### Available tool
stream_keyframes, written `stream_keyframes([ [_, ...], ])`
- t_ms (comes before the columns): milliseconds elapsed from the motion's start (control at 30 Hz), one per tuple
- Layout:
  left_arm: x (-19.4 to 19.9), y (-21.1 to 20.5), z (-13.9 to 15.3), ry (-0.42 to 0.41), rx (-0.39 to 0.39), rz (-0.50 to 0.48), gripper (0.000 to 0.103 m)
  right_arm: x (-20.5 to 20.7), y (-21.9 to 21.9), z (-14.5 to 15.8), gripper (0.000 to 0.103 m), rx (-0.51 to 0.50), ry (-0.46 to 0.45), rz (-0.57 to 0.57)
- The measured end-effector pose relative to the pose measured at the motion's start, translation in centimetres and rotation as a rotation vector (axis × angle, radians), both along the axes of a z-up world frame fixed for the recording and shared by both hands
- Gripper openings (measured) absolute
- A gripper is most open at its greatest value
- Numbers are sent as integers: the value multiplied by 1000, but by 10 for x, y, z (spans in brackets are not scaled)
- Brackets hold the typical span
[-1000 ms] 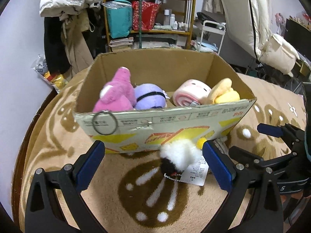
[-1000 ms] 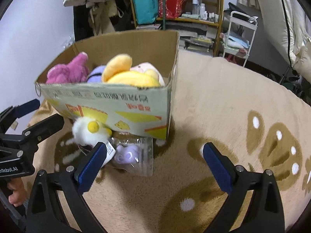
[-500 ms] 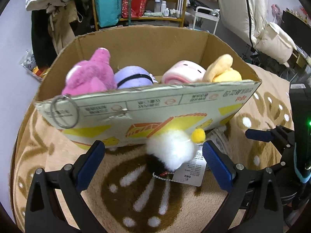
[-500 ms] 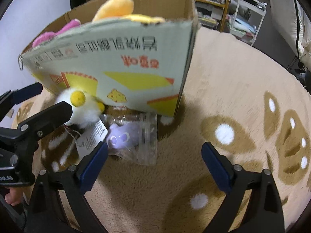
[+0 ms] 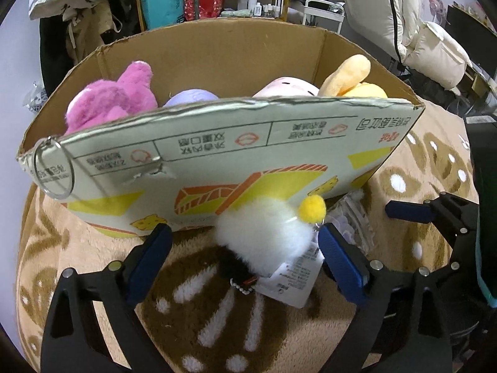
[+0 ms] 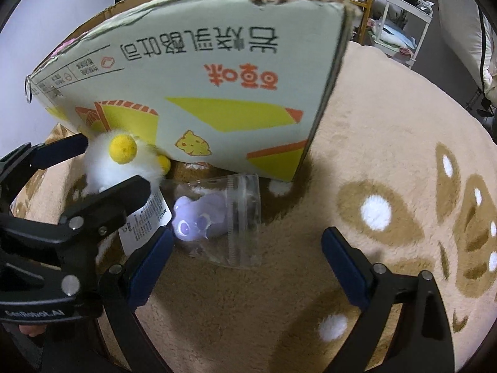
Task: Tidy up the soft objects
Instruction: 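Lower the left tool onto the white fluffy keychain plush while the right tool approaches the bagged purple plush, then close the left tool on the fluffy plush while the right tool grips the clear bag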
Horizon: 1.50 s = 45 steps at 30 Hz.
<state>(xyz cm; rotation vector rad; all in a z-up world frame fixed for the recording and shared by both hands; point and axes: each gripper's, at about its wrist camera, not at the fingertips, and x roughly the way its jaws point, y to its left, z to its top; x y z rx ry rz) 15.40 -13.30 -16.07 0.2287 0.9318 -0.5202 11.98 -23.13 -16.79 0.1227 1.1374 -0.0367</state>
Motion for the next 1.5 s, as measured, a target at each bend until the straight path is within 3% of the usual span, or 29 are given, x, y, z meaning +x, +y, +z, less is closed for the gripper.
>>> stream_keyframes([
  [167,2,-4,-7,49,-8,-19,75,8,11,-3,101,-12,0,20],
  [267,9,-4,-13,109,5,-15,52,7,17,-5,102,-17,-1,28],
  [400,15,5,-12,131,-25,23,39,7,18,-7,102,-9,-9,21],
  [733,11,11,-6,112,-5,18,36,12,35,-9,103,-32,-15,15],
  [1300,3,60,11,89,7,169,35,8,43,-5,103,-23,3,-43],
  [1500,5,56,13,96,-6,183,34,14,49,-14,103,-31,5,-73],
])
